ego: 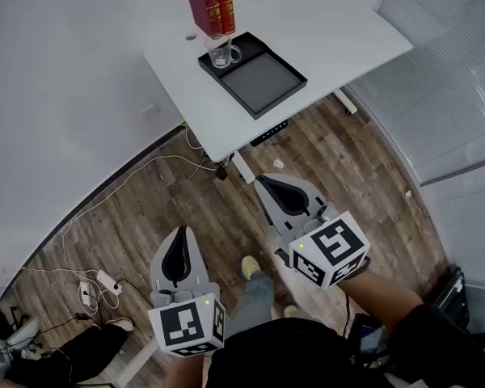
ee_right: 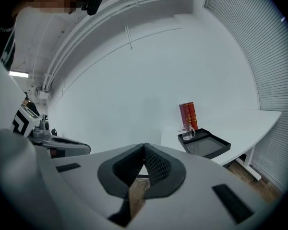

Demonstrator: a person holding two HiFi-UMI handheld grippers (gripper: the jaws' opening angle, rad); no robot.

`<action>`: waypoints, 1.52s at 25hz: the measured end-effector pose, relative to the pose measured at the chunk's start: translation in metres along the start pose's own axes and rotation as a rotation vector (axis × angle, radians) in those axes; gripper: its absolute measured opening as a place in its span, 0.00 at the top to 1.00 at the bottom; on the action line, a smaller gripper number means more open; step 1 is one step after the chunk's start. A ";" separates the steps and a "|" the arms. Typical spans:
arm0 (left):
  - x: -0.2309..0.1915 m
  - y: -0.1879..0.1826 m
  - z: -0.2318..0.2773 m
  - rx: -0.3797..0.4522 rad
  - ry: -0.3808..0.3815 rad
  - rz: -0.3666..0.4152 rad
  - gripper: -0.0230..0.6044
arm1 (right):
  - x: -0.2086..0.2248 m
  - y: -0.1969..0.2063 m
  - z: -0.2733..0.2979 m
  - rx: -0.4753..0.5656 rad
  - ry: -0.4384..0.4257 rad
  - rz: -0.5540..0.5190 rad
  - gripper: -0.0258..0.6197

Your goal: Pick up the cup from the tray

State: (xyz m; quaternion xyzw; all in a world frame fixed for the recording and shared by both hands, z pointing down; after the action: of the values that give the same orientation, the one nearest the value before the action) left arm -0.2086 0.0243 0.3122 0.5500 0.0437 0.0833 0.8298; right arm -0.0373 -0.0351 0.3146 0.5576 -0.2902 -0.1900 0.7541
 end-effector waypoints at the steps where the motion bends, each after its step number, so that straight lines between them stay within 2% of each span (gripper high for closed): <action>1: -0.005 -0.001 0.003 0.001 -0.002 -0.004 0.96 | 0.000 -0.001 0.006 -0.003 -0.001 -0.003 0.94; 15: -0.050 -0.006 0.032 0.027 -0.011 -0.046 0.96 | -0.010 -0.012 0.061 -0.023 -0.017 -0.045 0.94; 27: -0.058 -0.013 0.037 0.059 -0.008 -0.061 0.96 | -0.013 -0.027 0.066 -0.018 -0.008 -0.077 0.94; 38: -0.058 -0.028 0.056 0.078 -0.008 -0.064 0.96 | 0.006 -0.041 0.081 0.014 -0.018 -0.075 0.94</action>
State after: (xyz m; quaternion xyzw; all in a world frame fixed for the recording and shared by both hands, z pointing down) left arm -0.2534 -0.0482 0.3068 0.5804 0.0612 0.0527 0.8103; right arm -0.0843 -0.1105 0.2936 0.5716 -0.2770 -0.2212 0.7400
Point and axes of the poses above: the fingertips, and each gripper's own axes: z forward along the fingers, x to its right, y out of its underside, the point moved 5 cm from there along -z, backward along the fingers, and after that the axes turned 3 degrees about -y, right-handed, at the moved point
